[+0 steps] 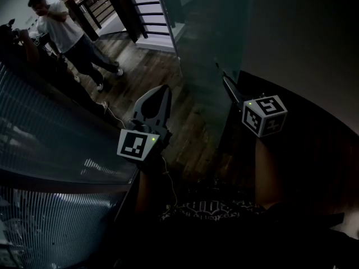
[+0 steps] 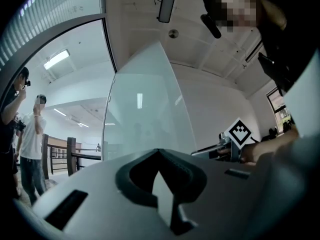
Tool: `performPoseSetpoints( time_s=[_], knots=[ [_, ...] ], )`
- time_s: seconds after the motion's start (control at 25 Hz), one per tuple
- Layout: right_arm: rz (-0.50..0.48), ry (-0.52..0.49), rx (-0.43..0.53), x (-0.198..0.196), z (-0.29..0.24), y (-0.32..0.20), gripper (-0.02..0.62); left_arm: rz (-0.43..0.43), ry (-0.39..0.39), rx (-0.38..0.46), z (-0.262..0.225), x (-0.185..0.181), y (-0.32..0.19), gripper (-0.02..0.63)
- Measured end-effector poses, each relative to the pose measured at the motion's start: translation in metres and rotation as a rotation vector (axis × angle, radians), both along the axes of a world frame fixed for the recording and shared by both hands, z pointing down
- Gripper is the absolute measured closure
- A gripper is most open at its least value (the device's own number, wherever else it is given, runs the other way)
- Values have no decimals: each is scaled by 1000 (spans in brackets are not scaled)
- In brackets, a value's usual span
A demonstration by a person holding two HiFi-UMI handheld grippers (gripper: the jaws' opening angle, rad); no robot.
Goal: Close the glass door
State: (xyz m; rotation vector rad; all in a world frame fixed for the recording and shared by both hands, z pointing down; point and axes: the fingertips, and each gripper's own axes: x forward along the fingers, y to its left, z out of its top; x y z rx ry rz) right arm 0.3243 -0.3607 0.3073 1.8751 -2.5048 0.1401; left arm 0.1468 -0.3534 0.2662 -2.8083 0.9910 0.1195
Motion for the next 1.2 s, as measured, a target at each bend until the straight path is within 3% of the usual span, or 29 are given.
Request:
performPoseSetpoints(
  time_s=[0.68, 1.2],
  knots=[
    [-46, -14, -28, -8, -9, -3, 442, -22, -7, -1, -5, -7, -1, 604],
    [-125, 0, -36, -37, 7, 0, 440, -140, 4, 12, 7, -47, -7, 604]
  ],
)
